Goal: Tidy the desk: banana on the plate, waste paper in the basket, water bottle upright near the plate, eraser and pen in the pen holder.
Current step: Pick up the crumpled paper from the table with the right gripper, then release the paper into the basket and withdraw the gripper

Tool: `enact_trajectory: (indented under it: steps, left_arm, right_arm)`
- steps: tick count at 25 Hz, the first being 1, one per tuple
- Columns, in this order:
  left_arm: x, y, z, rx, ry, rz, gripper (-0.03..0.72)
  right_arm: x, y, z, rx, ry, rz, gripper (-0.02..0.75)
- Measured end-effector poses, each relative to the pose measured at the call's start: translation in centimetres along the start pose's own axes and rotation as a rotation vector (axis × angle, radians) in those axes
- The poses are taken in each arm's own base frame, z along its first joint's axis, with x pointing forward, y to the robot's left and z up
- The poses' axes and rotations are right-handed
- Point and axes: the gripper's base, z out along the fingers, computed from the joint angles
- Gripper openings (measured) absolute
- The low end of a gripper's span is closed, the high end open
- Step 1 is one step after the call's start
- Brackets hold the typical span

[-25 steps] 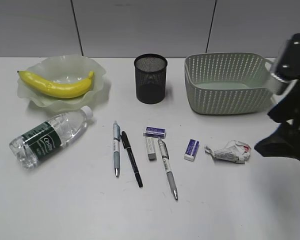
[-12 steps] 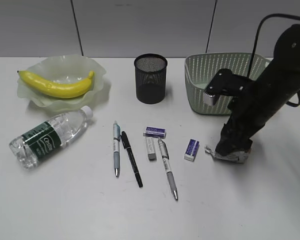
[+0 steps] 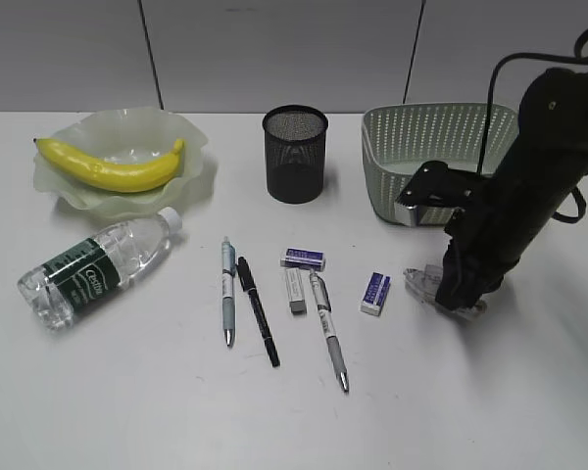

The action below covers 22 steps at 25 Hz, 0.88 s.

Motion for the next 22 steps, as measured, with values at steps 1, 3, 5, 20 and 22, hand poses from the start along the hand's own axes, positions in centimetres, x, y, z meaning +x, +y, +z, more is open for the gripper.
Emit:
enact_trajectory:
  steps: [1,3,5,20,22]
  left_arm:
    - [0.0,0.0,0.0,0.000,0.000,0.000,0.309]
    - [0.0,0.0,0.0,0.000,0.000,0.000,0.309]
    - [0.0,0.0,0.0,0.000,0.000,0.000,0.309]
    - [0.0,0.0,0.0,0.000,0.000,0.000,0.309]
    - [0.0,0.0,0.0,0.000,0.000,0.000,0.309]
  right_arm:
    - [-0.2,0.1,-0.5,-0.009,-0.006,0.005,0.065]
    - [-0.9,0.2,-2.3,-0.014,-0.044,0.014,0.066]
    - [-1.8,0.4,-4.7,0.012,-0.113,0.021,0.066]
    - [-4.6,-6.3,-9.2,0.531,-0.589,0.280,0.113]
    - [-4.7,-7.0,-8.2,0.509,-0.592,0.344,0.267]
